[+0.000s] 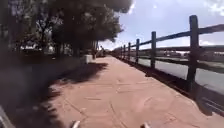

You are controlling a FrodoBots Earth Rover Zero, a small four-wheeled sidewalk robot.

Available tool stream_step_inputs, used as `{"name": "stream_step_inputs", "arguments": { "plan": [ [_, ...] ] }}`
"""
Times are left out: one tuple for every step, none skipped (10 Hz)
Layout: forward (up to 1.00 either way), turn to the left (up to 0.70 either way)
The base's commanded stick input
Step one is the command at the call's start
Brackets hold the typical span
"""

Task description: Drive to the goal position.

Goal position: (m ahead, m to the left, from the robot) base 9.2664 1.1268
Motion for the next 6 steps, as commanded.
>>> {"name": "stream_step_inputs", "arguments": {
  "plan": [
    [1.0,0.0],
    [1.0,0.0],
    [1.0,0.0],
    [1.0,0.0],
    [1.0,0.0],
    [1.0,0.0]
  ]
}}
